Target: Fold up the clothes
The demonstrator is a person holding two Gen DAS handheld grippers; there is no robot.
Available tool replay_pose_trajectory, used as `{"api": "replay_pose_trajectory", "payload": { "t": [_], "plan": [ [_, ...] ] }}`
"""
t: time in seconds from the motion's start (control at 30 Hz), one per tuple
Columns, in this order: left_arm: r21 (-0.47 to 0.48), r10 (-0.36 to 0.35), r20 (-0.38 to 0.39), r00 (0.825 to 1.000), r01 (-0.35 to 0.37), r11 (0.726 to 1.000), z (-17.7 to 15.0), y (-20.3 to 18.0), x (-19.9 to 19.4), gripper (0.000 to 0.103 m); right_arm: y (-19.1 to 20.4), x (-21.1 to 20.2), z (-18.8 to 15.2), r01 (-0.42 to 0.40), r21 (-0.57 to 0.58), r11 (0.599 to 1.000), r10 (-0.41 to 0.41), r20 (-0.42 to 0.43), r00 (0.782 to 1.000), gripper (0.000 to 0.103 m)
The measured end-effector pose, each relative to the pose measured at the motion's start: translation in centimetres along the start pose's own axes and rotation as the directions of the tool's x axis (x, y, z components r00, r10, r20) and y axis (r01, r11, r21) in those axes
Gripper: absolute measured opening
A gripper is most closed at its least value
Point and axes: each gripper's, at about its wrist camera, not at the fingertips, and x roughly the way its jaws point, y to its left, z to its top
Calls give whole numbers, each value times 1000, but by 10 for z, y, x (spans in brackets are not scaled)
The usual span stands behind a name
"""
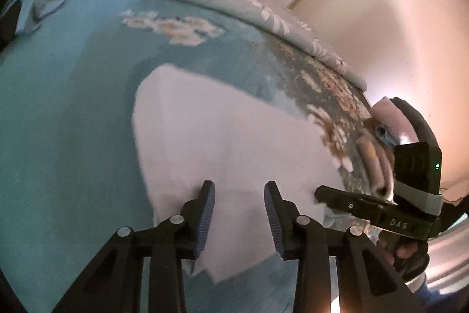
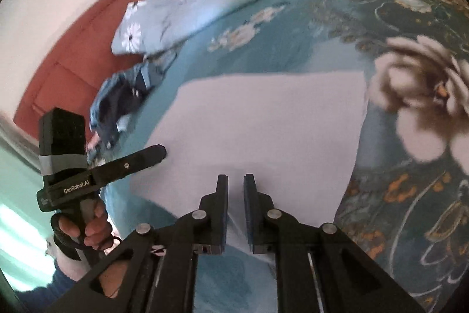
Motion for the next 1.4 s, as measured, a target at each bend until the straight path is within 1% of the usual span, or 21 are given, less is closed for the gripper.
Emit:
{"api": "replay_pose_trajectory", "payload": {
  "t": [0.1, 0.23, 0.33, 0.47, 0.53, 0.57, 0.6, 0.67, 0.7, 0.73, 0.77, 0.8, 0.87, 0.97, 1.1, 1.17, 1.3, 1.33, 1.4],
  "plan": [
    [-64, -31, 4, 1000, 31, 997, -14, 18, -3, 38, -11, 1, -17, 16, 24, 1000, -16, -26, 1000, 10],
    [-87, -51, 19, 999, 53, 995, -25, 22, -3, 38, -27, -4, -35, -41, 96, 995, 43, -26, 999, 10],
    [-103, -55, 18, 998, 56, 993, -25, 23, -3, 38, -31, -4, -38, -60, 125, 990, 62, -19, 998, 10],
    [-66, -46, 24, 999, 48, 997, -19, 14, -11, 38, -27, -10, -35, -53, 116, 992, 55, -12, 998, 10],
    [-47, -52, 42, 998, 54, 997, -15, 12, -19, 41, -27, -18, -32, -61, 115, 991, 59, 16, 998, 21],
    [-55, -55, 54, 997, 58, 997, -13, 15, -22, 46, -29, -23, -31, -74, 121, 990, 70, 37, 997, 35],
    [-68, -56, 68, 996, 61, 996, -10, 18, -25, 50, -32, -27, -31, -80, 130, 988, 73, 60, 996, 46],
    [-97, -57, 96, 994, 66, 993, -4, 26, -31, 63, -37, -34, -30, -75, 148, 986, 61, 102, 993, 49],
    [-123, -50, 115, 992, 64, 990, 0, 32, -32, 66, -40, -37, -30, -73, 157, 985, 54, 123, 991, 58],
    [-146, -40, 130, 991, 59, 988, 3, 38, -34, 76, -43, -40, -29, -72, 166, 983, 48, 143, 989, 63],
    [-162, -33, 135, 990, 55, 985, 6, 43, -33, 84, -47, -42, -29, -58, 175, 983, 30, 160, 987, 73],
    [-177, -29, 137, 990, 54, 983, 9, 47, -31, 85, -51, -42, -27, -52, 185, 981, 21, 164, 986, 77],
    [-209, -30, 113, 993, 54, 976, 16, 57, -23, 87, -59, -39, -23, -63, 207, 976, 30, 157, 987, 82],
    [-237, -47, 62, 997, 60, 970, 23, 66, -9, 87, -67, -32, -16, -91, 229, 969, 57, 153, 987, 83],
    [-220, -69, 18, 997, 71, 973, 31, 64, 6, 89, -71, -22, -3, -140, 245, 959, 103, 157, 982, 83],
    [-207, -80, 5, 997, 79, 975, 34, 61, 10, 93, -72, -19, 3, -155, 249, 956, 118, 157, 981, 83],
    [-174, -117, -54, 992, 106, 979, 39, 56, 18, 94, -69, -7, 10, -150, 242, 958, 121, 130, 984, 83],
    [-171, -128, -63, 990, 115, 979, 40, 54, 19, 94, -66, -4, 11, -151, 241, 959, 124, 126, 984, 85],
    [-168, -163, -87, 983, 147, 975, 40, 51, 23, 95, -60, 0, 14, -170, 230, 958, 145, 121, 982, 93]
  ]
}}
